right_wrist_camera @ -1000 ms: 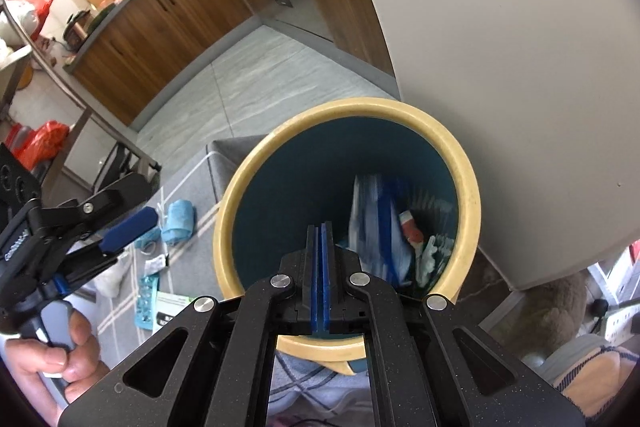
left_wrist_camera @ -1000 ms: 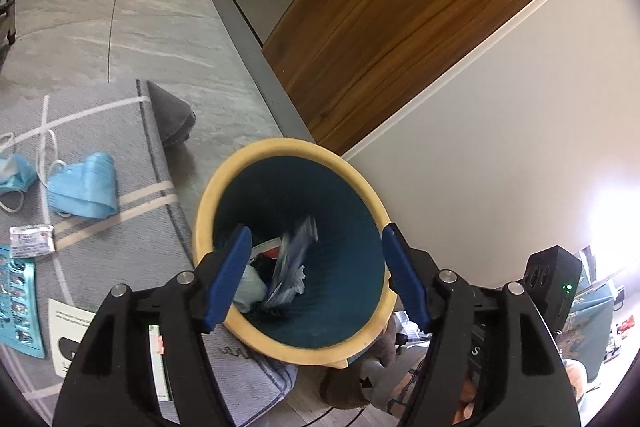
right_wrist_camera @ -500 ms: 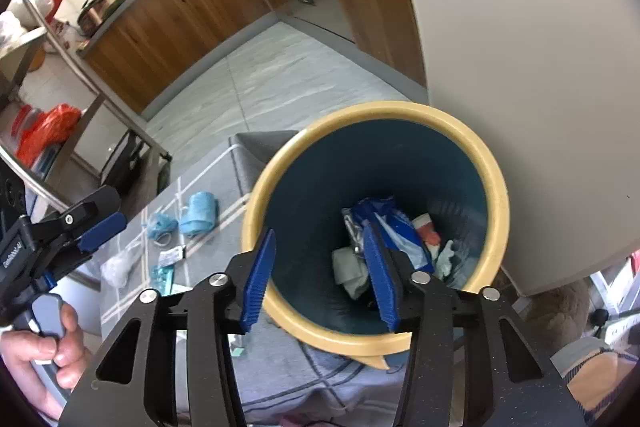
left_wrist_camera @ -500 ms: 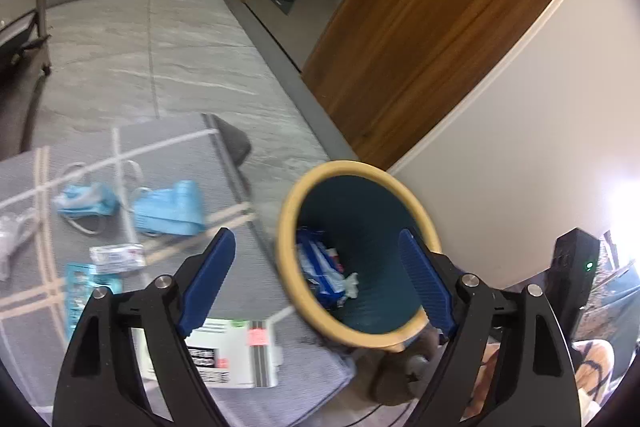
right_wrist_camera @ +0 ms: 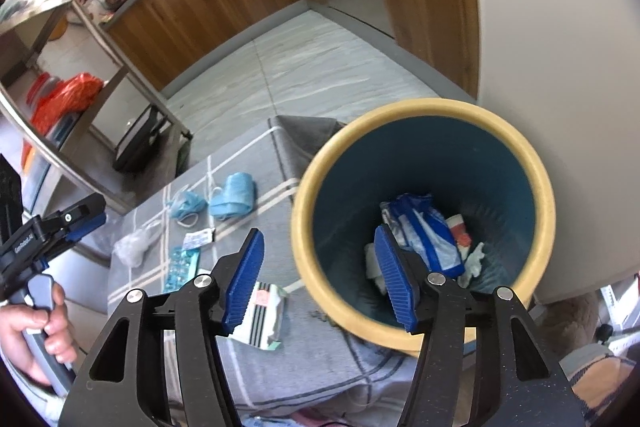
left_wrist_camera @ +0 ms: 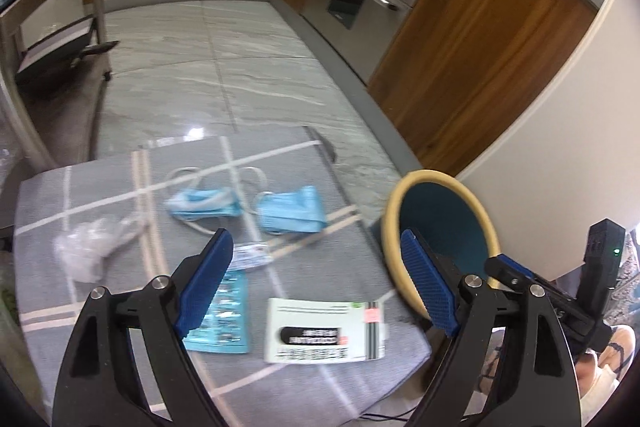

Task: Collect trash
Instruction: 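Grasp the blue face mask on the cushion with the left gripper, then grasp the white COLTALIN medicine box with the right gripper, then carry the face mask and medicine box in both grippers over the bin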

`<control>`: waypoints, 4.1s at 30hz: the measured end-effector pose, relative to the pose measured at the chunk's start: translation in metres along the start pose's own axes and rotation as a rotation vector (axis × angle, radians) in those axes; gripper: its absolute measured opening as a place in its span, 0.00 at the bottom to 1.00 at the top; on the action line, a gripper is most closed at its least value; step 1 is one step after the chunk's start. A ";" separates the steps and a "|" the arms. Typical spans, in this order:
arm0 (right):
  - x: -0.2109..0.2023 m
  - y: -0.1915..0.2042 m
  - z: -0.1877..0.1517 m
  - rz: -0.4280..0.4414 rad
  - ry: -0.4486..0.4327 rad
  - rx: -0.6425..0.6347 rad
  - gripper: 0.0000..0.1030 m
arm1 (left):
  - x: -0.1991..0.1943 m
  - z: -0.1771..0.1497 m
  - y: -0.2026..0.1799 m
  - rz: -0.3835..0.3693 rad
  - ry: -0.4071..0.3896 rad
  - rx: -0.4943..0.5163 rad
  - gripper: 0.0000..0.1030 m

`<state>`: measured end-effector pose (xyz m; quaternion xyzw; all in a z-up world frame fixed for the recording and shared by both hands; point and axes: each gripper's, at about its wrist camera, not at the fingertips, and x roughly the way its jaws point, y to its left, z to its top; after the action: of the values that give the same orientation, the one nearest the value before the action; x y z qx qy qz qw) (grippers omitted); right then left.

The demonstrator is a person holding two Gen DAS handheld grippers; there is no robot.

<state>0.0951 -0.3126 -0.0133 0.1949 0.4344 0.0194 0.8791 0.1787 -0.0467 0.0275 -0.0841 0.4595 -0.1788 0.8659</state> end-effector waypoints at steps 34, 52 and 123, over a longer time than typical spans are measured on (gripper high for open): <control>0.075 0.063 -0.020 0.093 0.194 -0.169 0.70 | 0.123 0.018 0.045 0.211 0.156 0.294 0.68; 0.089 0.102 -0.037 0.131 0.230 -0.425 0.75 | 0.095 0.040 0.072 0.196 0.132 0.075 0.19; 0.008 -0.026 -0.016 0.099 0.015 0.031 0.78 | 0.034 0.002 -0.051 -0.331 0.066 0.013 0.19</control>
<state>0.0841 -0.3296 -0.0374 0.2296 0.4313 0.0578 0.8706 0.1859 -0.1071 0.0189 -0.1469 0.4665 -0.3246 0.8096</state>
